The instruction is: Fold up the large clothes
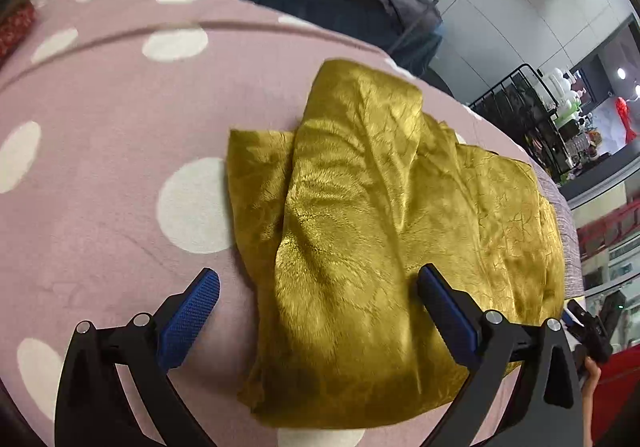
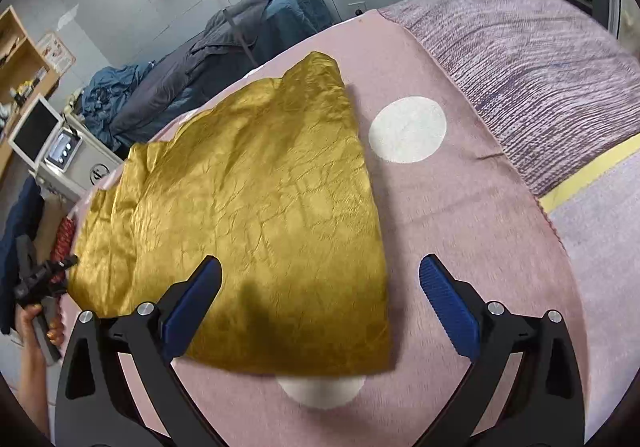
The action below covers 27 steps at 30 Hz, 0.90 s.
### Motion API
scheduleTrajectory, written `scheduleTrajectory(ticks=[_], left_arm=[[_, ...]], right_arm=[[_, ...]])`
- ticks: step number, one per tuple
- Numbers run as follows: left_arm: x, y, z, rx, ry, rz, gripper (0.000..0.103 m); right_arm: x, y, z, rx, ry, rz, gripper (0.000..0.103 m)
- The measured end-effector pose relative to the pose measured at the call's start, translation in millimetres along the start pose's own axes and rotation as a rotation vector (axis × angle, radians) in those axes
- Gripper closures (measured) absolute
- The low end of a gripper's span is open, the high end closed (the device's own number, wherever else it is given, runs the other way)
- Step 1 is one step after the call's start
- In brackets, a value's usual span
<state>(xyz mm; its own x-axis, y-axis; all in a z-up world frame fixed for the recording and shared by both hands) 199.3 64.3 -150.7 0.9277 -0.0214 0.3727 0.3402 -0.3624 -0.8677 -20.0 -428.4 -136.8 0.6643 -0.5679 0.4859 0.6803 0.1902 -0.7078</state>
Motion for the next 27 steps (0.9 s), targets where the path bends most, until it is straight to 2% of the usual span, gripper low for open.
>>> scheduleTrajectory(ticks=[4,7,10,13,16,18,19,20,21,23,25,27], left_arm=[[1,27,13,-0.126,-0.103,0.062,0.006],[3,31,21,-0.173,-0.153,0.035,0.006],[5,34,15,-0.176,-0.125,0.036,0.006],[4,39,3,-0.231,-0.087,0.073,0.007],[4,43,-7,-0.222,-0.041,0.081,0.007],[4,44,-5,-0.239,-0.062,0.081,0.009],[4,44,-4,-0.254,-0.078,0.081,0.011],[4,44,-3,-0.267,-0.088,0.084,0.017],[3,44,-3,-0.273,-0.095,0.086,0.024],[0,42,-4,-0.272,-0.094,0.083,0.033],[-1,36,-9,-0.264,-0.073,0.067,0.043],[1,29,-15,-0.258,-0.064,0.049,0.062]], right_arm=[[10,24,-17,0.126,0.097,0.073,0.006],[16,37,-25,0.192,0.128,0.082,0.006],[23,46,-22,0.267,0.125,0.1,0.006],[26,62,-10,0.366,0.115,0.161,0.006],[30,76,4,0.36,0.05,0.195,0.006],[36,83,9,0.365,0.048,0.203,0.008],[38,86,9,0.369,0.061,0.203,0.011],[40,88,10,0.376,0.076,0.205,0.013],[42,91,10,0.387,0.095,0.21,0.021],[41,95,11,0.411,0.124,0.222,0.036],[39,100,15,0.44,0.139,0.237,0.06],[37,96,20,0.434,0.124,0.213,0.074]])
Point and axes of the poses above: each gripper's, at about its wrist camera, not at the fingertips, and y roughly the way its jaws point, z to its left, x to its top, the point moved 3 cm from there along y, roughly the way its jaws point, and after that the axes turned 6 degrees about x, right-handed, at the moved point
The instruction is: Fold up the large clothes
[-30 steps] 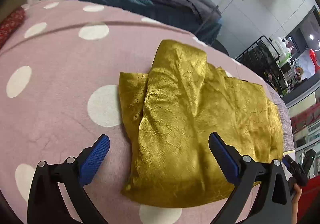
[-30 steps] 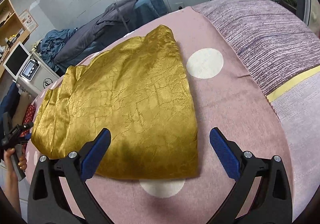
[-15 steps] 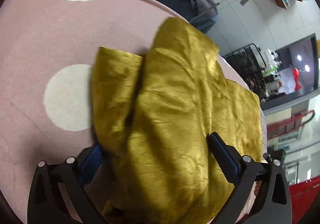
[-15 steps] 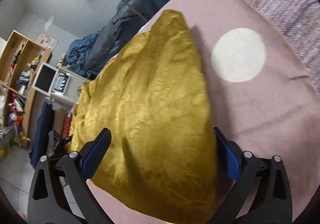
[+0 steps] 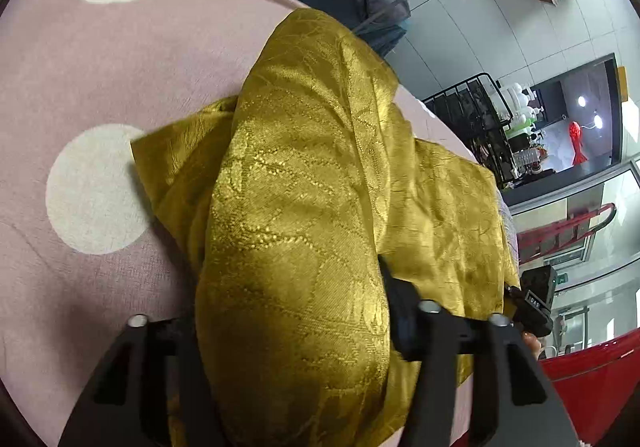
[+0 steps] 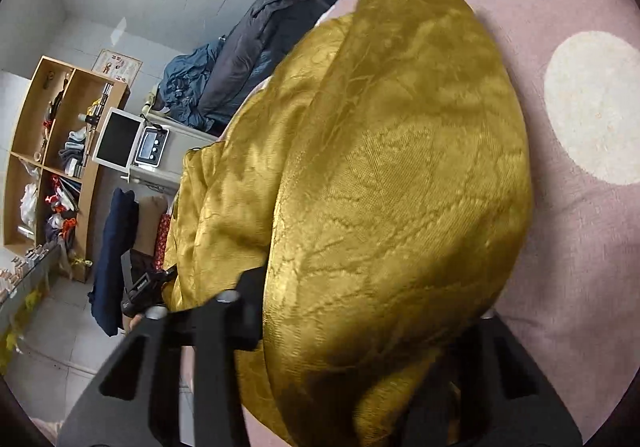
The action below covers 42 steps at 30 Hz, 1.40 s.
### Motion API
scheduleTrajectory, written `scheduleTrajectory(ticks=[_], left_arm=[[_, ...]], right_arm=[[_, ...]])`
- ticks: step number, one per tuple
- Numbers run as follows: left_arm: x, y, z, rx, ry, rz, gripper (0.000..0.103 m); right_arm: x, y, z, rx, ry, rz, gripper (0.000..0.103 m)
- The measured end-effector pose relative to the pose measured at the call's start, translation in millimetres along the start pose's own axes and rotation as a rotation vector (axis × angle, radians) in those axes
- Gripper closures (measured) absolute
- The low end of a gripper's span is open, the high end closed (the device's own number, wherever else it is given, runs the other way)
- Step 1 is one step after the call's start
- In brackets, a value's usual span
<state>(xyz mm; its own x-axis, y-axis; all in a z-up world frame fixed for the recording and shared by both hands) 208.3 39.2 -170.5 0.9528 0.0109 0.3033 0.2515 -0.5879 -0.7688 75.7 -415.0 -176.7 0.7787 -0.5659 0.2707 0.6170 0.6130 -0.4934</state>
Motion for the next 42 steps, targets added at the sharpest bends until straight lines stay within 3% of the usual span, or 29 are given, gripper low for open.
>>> scheduleTrajectory(ticks=[3,8,13,16,19,22,25,28,30,31,33,35,36,37,39,42], left_arm=[[4,-14,-19,-0.001,0.042,-0.032,0.075],[18,-34,-87,-0.002,0.181,-0.069,0.082],[32,-27,-199,-0.067,0.373,-0.061,0.083],[38,-12,-294,-0.162,0.485,-0.048,0.083],[34,14,-386,-0.246,0.596,-0.03,0.083],[22,60,-476,-0.303,0.673,0.039,0.083],[4,122,-551,-0.291,0.724,0.117,0.083],[-24,184,-609,-0.238,0.781,0.17,0.083],[-42,221,-634,-0.17,0.816,0.189,0.076],[-50,241,-646,-0.097,0.858,0.171,0.07],[-56,264,-653,0.047,0.895,0.113,0.05],[-47,273,-653,0.135,0.86,0.047,0.032],[-37,270,-649,0.151,0.812,0.013,0.021],[-19,262,-640,0.153,0.738,-0.03,0.017],[16,243,-622,0.152,0.632,-0.096,0.011],[52,221,-602,0.167,0.56,-0.143,0.01]], right_arm=[[-9,-14,15,-0.022,-0.046,-0.052,0.085],[-23,-63,58,-0.04,-0.139,-0.139,0.09],[-34,-143,99,-0.13,-0.252,-0.267,0.09],[-34,-221,113,-0.181,-0.267,-0.402,0.09],[-43,-307,113,-0.263,-0.24,-0.559,0.09],[-69,-383,97,-0.356,-0.162,-0.727,0.09],[-100,-433,61,-0.482,-0.027,-0.843,0.09],[-132,-456,20,-0.546,0.111,-0.92,0.09],[-153,-460,-12,-0.558,0.218,-0.947,0.089],[-160,-459,-27,-0.557,0.261,-0.95,0.088],[-175,-451,-58,-0.54,0.358,-0.946,0.086],[-185,-445,-78,-0.526,0.414,-0.94,0.08],[-191,-443,-86,-0.52,0.445,-0.946,0.07],[-195,-442,-92,-0.512,0.478,-0.955,0.053],[-202,-442,-101,-0.503,0.547,-0.956,0.034],[-210,-452,-112,-0.537,0.575,-0.966,0.032]])
Point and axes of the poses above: each gripper's, at about its wrist camera, not at the fingertips, and y roughly the way its jaws point, z to its left, x to its top, the point moved 3 cm from there along y, roughly the way its jaws point, and after that the axes turned 6 degrees about x, right-handed, at the moved point
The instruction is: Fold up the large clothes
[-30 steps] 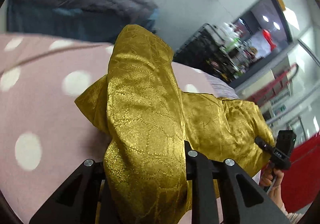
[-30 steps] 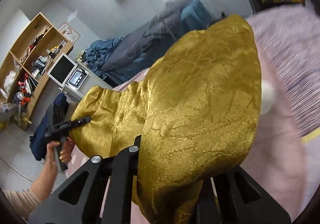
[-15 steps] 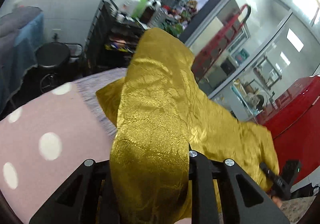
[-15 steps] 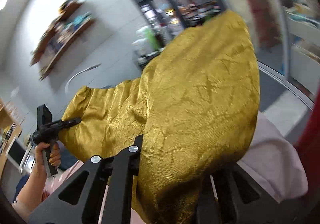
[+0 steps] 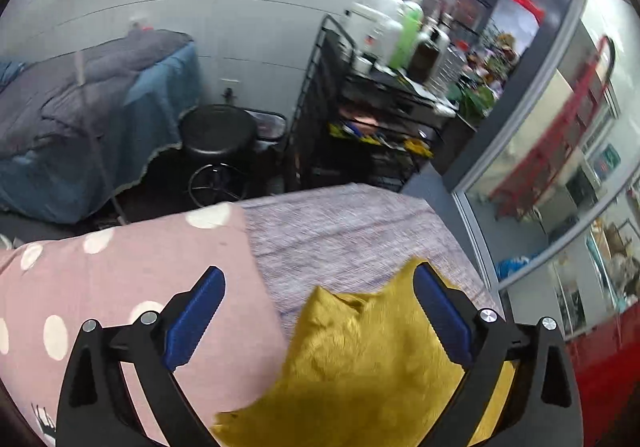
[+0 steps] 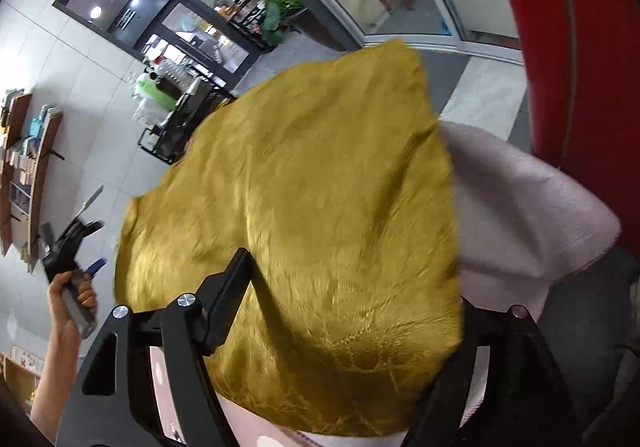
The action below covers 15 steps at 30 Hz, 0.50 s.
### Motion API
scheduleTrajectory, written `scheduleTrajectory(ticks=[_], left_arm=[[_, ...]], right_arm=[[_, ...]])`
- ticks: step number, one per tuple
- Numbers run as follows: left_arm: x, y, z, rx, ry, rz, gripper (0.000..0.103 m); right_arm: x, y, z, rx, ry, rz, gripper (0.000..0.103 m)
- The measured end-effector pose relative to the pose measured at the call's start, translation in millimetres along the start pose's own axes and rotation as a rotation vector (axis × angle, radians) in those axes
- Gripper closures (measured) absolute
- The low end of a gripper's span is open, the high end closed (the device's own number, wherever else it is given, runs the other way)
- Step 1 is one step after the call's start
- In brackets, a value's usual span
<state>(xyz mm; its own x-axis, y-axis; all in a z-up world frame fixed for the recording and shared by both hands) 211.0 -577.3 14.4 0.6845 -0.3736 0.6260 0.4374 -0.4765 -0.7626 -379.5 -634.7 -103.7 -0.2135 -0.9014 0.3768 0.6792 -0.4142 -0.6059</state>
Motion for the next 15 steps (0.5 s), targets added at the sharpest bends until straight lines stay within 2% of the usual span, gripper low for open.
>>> scheduleTrajectory(ticks=[3,4,6,9,15], left_arm=[[-10,-26,25,0.045,0.033,-0.033,0.01],[-16,-34,28,0.062,0.066,-0.048,0.01],[-33,-50,24,0.084,0.158,-0.081,0.01],[-70,-81,8,0.085,0.316,-0.138,0.006],[-152,-123,-30,0.023,0.488,-0.17,0.006]], right_arm=[[2,-6,-1,-0.037,-0.037,-0.025,0.03],[0,-13,-5,-0.05,-0.05,-0.035,0.023],[-1,-19,-6,-0.086,-0.079,-0.047,0.02],[-7,-33,2,-0.119,-0.139,-0.067,0.02],[-30,-70,36,-0.263,-0.332,-0.141,0.02]])
Point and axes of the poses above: each gripper's, at about its wrist camera, not at the fingertips, and y roughly the way its jaws point, z to its left, x to its top, the point moved 3 cm from there along y, roughly the way its jaws point, and after that the axes turned 6 degrees about x, right-handed, at the moved point
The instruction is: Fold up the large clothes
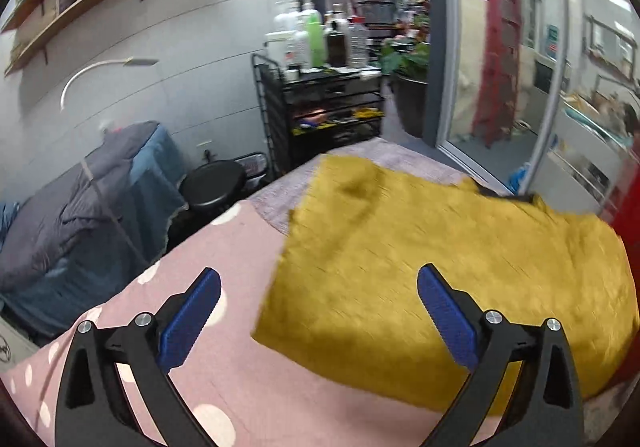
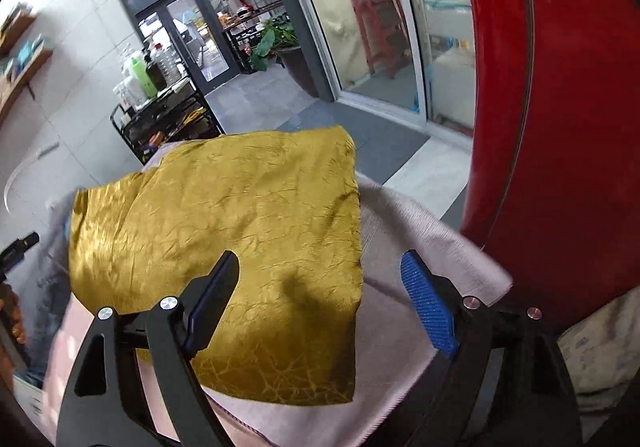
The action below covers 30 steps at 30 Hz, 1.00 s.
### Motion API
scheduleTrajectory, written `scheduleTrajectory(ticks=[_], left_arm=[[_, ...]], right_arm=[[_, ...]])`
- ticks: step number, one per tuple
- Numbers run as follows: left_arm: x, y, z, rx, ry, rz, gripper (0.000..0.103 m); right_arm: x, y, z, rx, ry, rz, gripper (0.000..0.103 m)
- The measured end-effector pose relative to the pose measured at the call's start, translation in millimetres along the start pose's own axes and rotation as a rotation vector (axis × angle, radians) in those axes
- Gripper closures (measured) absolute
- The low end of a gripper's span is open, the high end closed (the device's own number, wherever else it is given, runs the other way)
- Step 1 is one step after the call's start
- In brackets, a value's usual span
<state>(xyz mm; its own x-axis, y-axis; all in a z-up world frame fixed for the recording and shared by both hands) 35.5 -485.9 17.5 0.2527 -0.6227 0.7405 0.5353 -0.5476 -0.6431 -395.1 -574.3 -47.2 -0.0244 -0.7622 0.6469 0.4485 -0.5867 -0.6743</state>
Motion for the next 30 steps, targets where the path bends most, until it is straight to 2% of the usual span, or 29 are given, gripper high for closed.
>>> scheduleTrajectory(ticks=[4,6,9,11,20,25,30], left_arm=[[-26,-18,-39,0.06,0.117,-0.003,0.006],[-34,-23,-49,0.096,0.149,0.003,0.006],[-44,-27,-59,0.082,0.165,0.046,0.006],[-51,-30,-65,0.077,0.18,0.06,0.006],[-78,-40,-91,0.039,0.268,0.122,0.006],[-90,-38,-94,0.013,0.249,0.175,0.006],[-94,-39,-93,0.022,0.246,0.177,0.006]], right_arm=[[-13,-10,49,0.023,-0.174,0.058,0.018],[-18,-10,69,0.002,-0.228,0.08,0.018],[-23,-12,89,0.005,-0.25,0.085,0.017],[-29,-10,96,0.016,-0.252,0.102,0.01],[-47,-8,119,0.004,-0.312,0.146,0.01],[-55,-12,121,-0.006,-0.353,0.149,0.01],[-58,-11,125,-0.015,-0.381,0.159,0.01]])
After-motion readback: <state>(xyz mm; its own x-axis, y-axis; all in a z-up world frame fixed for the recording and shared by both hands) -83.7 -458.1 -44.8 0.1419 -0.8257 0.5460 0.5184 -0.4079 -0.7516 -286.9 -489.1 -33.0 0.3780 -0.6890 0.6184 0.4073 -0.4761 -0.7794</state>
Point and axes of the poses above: each gripper's, at about its wrist camera, not at the fingertips, and y roughly the way its jaws point, z to its left, x to its top, the point moved 3 cm from there along y, roughly the way its jaws point, and after that the axes turned 6 degrees about x, right-handed, at the moved point
